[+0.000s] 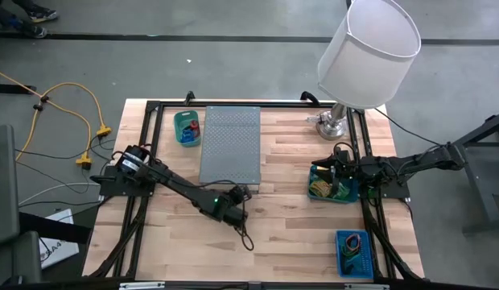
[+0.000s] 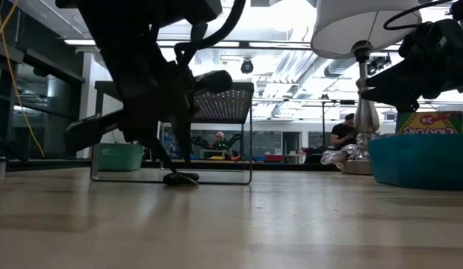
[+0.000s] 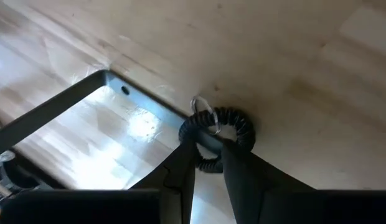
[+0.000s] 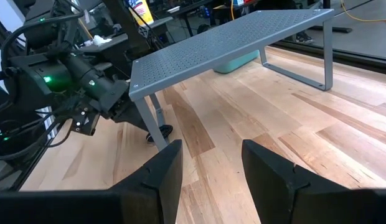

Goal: Pick & Place Office Desk Supplies
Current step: Put the black spring keychain into the dark green bin

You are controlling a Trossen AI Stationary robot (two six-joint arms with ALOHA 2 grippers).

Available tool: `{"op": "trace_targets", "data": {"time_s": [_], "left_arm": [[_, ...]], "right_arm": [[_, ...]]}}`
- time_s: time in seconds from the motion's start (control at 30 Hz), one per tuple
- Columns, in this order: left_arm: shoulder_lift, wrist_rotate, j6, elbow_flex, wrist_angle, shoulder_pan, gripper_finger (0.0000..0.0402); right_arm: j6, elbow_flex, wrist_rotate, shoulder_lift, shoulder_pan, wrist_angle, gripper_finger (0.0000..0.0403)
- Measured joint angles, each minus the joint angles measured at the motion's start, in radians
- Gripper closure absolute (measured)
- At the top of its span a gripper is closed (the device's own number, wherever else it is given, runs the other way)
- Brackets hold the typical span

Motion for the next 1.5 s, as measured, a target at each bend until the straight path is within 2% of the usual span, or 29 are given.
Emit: {"op": "trace_targets", "data": {"time_s": [0.2, 1.13, 1.5], "left_arm": [[0.0, 0.04, -0.028, 0.0, 0.0, -0.002, 0.0328], [0.0, 0.041, -0.168, -0.001, -0.027, -0.157, 0.0328], [0.0, 0.025, -0.197, -0.001, -0.054, -0.17, 0.0328]], "right_arm": [[0.0, 0.0, 0.0, 0.0, 0.0, 0.0, 0.025], [0.0, 0.0, 0.0, 0.0, 0.0, 0.0, 0.025], [0.0, 0.0, 0.0, 0.0, 0.0, 0.0, 0.025]]}}
